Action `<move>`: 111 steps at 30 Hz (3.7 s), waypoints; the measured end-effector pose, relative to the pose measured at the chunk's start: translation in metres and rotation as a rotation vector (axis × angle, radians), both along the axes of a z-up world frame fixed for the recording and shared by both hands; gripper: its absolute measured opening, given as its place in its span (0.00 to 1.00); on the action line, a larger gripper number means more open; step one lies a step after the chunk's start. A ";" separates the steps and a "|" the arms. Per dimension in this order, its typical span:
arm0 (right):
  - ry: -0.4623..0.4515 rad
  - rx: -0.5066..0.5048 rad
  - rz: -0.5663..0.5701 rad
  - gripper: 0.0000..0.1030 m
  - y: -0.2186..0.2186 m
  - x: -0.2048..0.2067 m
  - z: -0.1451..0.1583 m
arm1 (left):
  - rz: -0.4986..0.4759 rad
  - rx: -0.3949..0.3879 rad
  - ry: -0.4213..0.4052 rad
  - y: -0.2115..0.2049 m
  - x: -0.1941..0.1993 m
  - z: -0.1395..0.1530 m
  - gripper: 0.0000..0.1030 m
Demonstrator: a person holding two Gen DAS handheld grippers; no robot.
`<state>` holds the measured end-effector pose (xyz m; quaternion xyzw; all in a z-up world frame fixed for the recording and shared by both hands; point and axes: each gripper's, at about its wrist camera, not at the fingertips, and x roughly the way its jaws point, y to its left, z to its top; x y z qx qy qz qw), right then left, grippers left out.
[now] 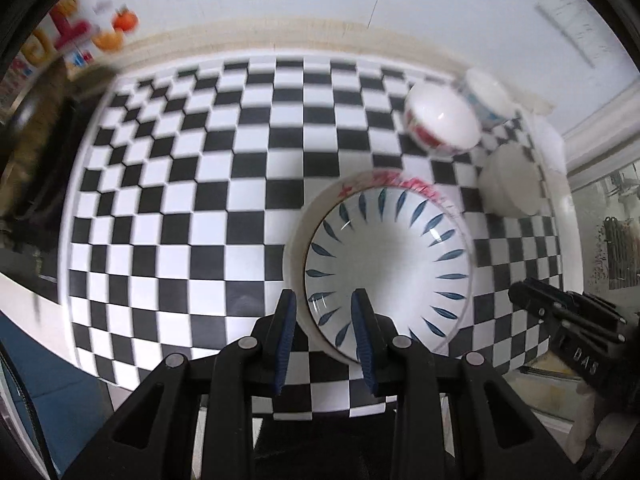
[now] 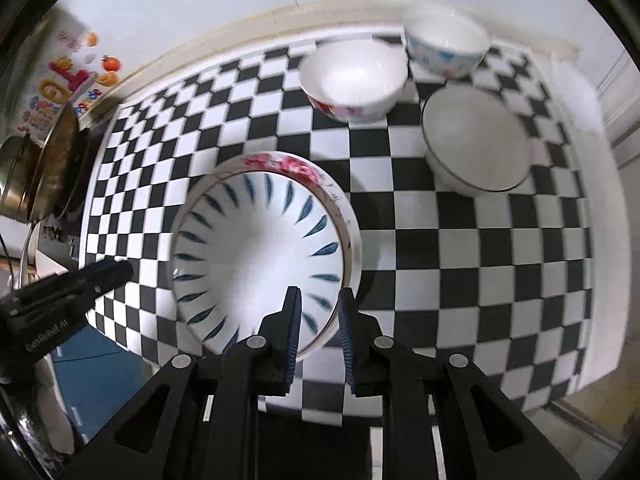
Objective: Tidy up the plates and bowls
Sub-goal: 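Open both grippers and pull them back from the plate stack, then move both grippers to a white bowl and grasp its rim, then carry the white bowl with both grippers toward the black-rimmed white bowl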
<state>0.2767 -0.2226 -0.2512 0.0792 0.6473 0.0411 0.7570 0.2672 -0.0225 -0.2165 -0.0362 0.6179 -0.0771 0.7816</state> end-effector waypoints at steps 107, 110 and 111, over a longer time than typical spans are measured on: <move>0.089 0.149 -0.078 0.14 -0.193 0.021 -0.025 | -0.210 -0.158 0.255 -0.223 0.053 -0.055 0.14; 0.116 0.155 -0.094 0.14 -0.193 0.012 -0.048 | -0.220 -0.132 0.280 -0.229 0.045 -0.074 0.14; 0.122 0.156 -0.101 0.14 -0.194 0.010 -0.054 | -0.224 -0.125 0.288 -0.232 0.042 -0.080 0.14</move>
